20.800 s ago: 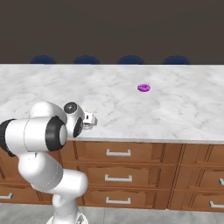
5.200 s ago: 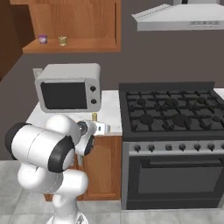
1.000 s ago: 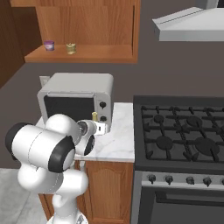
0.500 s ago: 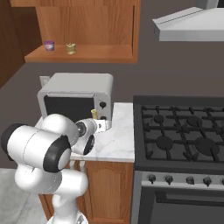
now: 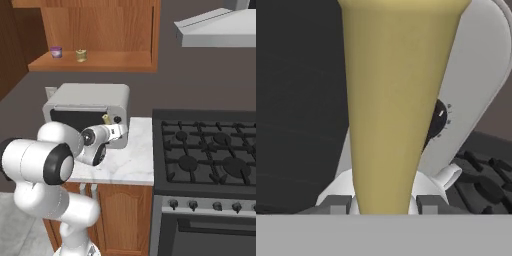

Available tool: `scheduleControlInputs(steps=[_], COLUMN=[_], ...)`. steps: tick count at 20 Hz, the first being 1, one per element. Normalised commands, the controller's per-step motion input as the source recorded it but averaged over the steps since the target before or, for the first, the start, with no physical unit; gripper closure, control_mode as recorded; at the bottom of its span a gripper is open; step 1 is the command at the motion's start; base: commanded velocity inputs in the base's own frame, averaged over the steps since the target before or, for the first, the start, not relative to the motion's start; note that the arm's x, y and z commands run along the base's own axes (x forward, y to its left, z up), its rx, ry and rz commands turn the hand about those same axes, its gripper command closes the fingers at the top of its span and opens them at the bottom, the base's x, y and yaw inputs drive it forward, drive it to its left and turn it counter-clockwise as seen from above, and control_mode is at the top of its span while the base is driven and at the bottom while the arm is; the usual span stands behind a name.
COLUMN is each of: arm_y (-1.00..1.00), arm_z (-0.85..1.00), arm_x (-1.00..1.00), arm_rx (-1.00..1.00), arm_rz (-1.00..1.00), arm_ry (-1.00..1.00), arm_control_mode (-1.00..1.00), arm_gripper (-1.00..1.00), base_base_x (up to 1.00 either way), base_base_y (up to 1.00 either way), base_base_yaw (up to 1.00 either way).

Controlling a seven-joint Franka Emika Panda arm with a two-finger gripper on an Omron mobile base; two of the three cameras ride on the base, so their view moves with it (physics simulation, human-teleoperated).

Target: Pick the candle and candle from the dining table and place them in the open cabinet. Close the cabinet after placing the objects.

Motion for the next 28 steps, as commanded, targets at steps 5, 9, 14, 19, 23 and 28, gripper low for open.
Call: scheduleControlInputs(steps=[5, 9, 14, 19, 23, 28], arm_y=[0.00, -0.07, -0.01, -0.18, -0.14, 0.00], arm_z=[0.51, 0.49, 0.60, 0.64, 0.60, 0.76], arm_x=[0.26, 0.12, 0.05, 0.00, 0.00, -0.02], arm_rx=[-0.01, 0.00, 0.05, 0.06, 0.01, 0.00], arm_rz=[0.00, 0.02, 0.06, 0.10, 0.09, 0.06], arm_ry=[0.00, 0.00, 0.00, 0.00, 0.00, -0.01], arm_control_mode=[-1.00, -1.00, -1.00, -1.00, -1.00, -1.00], arm_gripper=[1.00, 1.00, 1.00, 1.00, 1.00, 1.00], base_base_x=[0.00, 0.00, 0.00, 0.00, 0.00, 0.00], base_base_y=[0.00, 0.00, 0.00, 0.00, 0.00, 0.00], base_base_yaw=[0.00, 0.00, 0.00, 0.00, 0.00, 0.00])
